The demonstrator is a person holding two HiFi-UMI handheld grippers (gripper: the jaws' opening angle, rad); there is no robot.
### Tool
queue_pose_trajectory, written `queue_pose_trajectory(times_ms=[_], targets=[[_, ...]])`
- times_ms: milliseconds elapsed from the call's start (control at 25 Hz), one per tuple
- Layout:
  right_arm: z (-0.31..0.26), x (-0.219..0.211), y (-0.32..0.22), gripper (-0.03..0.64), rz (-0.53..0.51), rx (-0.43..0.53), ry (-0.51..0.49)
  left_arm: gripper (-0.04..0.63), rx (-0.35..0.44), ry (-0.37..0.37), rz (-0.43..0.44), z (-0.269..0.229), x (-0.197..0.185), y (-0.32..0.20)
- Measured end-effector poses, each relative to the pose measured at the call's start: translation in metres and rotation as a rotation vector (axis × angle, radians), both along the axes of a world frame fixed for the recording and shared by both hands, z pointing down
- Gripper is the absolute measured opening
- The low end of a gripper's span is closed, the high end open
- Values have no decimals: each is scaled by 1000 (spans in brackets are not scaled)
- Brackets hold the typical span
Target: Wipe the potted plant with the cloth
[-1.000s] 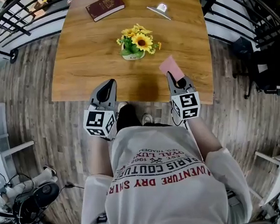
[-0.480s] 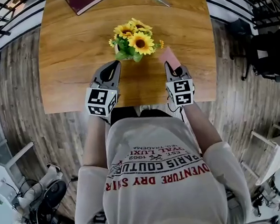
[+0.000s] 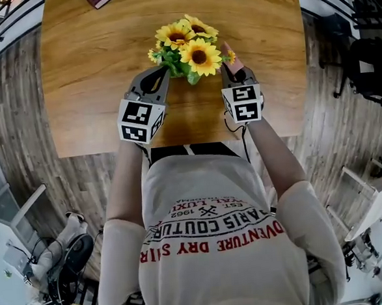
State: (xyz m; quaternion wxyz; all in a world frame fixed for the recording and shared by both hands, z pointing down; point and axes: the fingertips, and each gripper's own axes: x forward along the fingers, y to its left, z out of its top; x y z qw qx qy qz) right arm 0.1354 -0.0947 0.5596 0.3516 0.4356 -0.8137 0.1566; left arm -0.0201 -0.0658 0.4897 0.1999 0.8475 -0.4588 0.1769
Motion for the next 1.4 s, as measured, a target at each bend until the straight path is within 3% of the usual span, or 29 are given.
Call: queue_pose_trajectory(times_ms=[240,480,560,840,1040,1240,1400], targets=[[3,-35,-8,36,-63,-3,-34,17,4,-23,46,9,1,-9],[12,-58,1,36,-144,-30,-33,15,-16,59,54,7,0,-11],[16,-62,5,36,-163,-32,-21,15,1,49,76,9,1,-11],[17,-67,21,36,-161,-61,-15,15,35,30,105,8,1,-9],[18,-73,34,35,-114,-107,-17,15,49,-21,173,10,3,-9],[14,-85,45,35,-99,-134,-43,15,59,14,213,8,4,-9],[15,-93,53,36,-103,-145,-53,15,81,-11,255,9,7,-8]])
